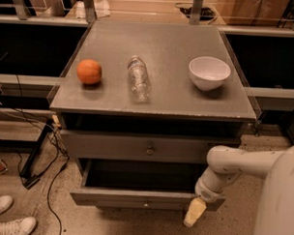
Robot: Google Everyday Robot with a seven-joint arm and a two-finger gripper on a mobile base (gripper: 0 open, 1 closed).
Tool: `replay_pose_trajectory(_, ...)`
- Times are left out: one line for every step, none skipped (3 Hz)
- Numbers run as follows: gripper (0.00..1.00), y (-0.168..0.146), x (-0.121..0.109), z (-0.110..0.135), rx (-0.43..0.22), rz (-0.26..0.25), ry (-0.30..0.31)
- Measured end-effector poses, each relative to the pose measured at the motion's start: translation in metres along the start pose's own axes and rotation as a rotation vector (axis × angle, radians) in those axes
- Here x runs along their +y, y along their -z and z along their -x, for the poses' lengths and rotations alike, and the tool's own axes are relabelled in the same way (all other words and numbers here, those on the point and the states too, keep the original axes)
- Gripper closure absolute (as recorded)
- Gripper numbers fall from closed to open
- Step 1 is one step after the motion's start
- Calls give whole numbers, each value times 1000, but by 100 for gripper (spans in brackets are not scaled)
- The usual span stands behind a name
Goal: Open middle drawer
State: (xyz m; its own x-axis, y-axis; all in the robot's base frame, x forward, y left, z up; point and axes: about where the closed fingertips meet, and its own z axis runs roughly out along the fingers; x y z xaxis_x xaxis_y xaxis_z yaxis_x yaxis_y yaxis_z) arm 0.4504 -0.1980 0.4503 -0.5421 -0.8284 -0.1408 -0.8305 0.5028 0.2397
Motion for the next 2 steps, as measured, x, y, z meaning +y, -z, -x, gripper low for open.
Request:
replay_pose_trajectory(0, -17, -13, -4, 17, 13, -11)
replay_pose_trajectory(0, -28, -21, -8, 21, 28, -26)
